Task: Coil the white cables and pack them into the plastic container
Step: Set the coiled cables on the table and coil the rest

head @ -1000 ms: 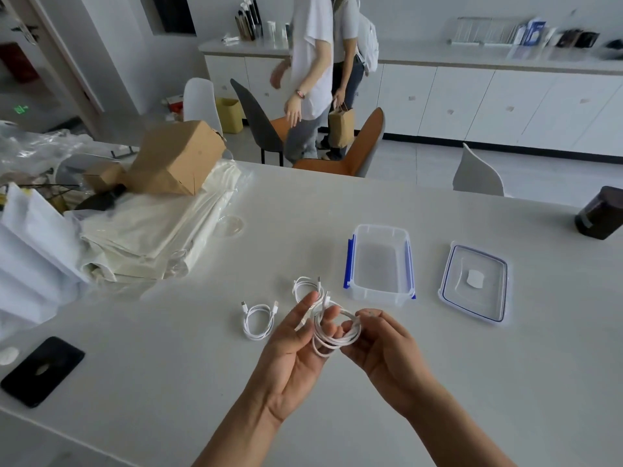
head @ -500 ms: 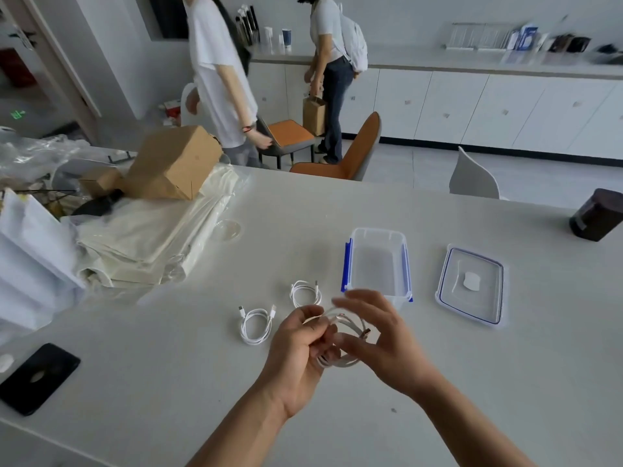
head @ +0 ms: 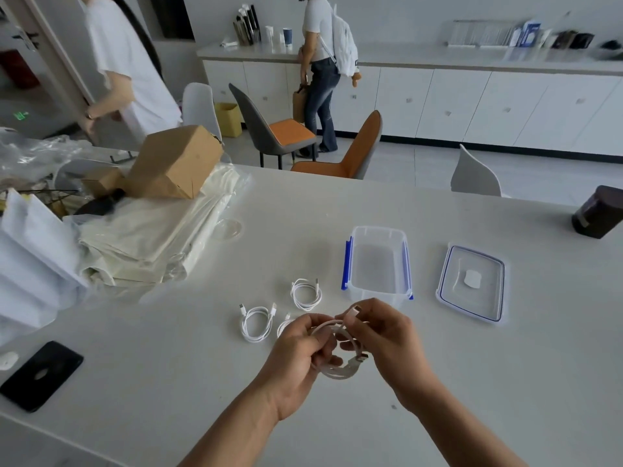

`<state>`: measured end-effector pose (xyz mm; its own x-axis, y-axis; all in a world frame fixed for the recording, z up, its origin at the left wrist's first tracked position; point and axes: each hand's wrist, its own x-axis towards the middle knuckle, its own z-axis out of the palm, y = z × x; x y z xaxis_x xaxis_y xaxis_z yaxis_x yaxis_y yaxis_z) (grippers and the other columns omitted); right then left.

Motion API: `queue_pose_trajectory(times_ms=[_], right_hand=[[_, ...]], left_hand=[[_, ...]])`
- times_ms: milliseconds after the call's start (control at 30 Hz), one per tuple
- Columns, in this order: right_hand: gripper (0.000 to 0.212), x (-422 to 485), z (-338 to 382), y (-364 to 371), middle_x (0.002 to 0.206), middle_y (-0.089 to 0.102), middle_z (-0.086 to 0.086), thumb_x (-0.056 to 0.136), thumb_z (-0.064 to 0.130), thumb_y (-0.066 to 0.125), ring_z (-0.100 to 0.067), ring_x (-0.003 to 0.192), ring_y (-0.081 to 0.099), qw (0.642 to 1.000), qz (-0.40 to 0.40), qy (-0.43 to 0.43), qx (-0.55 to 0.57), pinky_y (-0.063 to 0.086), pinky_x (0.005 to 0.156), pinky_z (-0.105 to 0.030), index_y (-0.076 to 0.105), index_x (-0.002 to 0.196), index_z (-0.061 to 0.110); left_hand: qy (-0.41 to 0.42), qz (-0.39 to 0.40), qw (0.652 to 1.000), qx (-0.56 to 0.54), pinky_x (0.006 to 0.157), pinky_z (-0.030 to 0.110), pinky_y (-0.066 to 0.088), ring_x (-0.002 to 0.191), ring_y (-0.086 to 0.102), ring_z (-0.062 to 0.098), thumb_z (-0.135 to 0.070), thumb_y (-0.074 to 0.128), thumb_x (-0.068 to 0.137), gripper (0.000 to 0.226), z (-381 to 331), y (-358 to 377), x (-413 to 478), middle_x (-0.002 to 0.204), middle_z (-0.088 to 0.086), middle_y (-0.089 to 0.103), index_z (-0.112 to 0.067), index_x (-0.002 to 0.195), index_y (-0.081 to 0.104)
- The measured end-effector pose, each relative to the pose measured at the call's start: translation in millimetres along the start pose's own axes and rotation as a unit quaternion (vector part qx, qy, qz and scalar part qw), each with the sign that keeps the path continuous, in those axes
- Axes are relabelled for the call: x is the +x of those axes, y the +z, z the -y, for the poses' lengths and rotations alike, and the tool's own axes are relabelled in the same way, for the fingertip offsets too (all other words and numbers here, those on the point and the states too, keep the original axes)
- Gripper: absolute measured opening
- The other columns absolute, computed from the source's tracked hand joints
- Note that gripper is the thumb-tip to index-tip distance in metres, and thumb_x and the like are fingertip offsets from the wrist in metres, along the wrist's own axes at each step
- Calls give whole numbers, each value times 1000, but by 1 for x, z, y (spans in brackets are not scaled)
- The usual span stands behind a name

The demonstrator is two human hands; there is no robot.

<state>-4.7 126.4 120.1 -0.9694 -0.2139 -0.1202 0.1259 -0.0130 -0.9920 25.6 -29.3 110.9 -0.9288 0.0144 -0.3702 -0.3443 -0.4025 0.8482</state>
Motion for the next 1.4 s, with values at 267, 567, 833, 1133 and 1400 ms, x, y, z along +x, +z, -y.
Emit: queue_pose_trajectory(times_ms=[267, 567, 833, 1133, 1400], right_hand=[[11, 4, 4, -10, 82, 66, -32, 90, -2, 63, -39, 68, 67, 993, 15, 77, 94, 59, 72, -50, 63, 102, -2], [20, 2, -6, -11, 74, 64, -22, 86, 13, 69, -32, 61, 66, 968, 24, 186, 168, 55, 57, -33, 63, 93, -5], [30, 4, 0, -10, 76, 70, -21, 82, 27, 70, -28, 64, 68, 974, 62, 182, 119, 58, 64, -36, 72, 82, -3], [26, 7, 0, -17, 79, 67, -24, 84, 26, 69, -32, 69, 67, 973, 74, 178, 130, 58, 68, -40, 66, 80, 0], [17, 12, -1, -25, 84, 66, -25, 79, 6, 74, -32, 74, 64, 971, 128, 158, 126, 58, 74, -38, 67, 88, -7]], left_hand=[[-33, -9, 996, -87, 55, 33, 41, 48, 31, 16, -20, 39, 103, 29, 0, 8, -2, 56, 6, 38, -3, 94, 59], [15, -33, 999, 30, 53, 30, 32, 50, 31, 12, -9, 44, 103, 17, -2, 16, -1, 57, -2, 39, -4, 93, 56], [53, -8, 977, 208, 67, 28, 55, 74, 69, 15, -5, 78, 79, 23, -8, 15, 1, 85, 6, 76, -13, 100, 72], [68, -27, 976, 207, 68, 30, 55, 75, 70, 15, -14, 77, 83, 11, -3, 13, 7, 86, 10, 75, -12, 94, 73], [55, -25, 979, 194, 67, 40, 55, 68, 65, 24, -12, 69, 88, 5, -2, 4, 12, 82, 14, 72, -9, 88, 74]])
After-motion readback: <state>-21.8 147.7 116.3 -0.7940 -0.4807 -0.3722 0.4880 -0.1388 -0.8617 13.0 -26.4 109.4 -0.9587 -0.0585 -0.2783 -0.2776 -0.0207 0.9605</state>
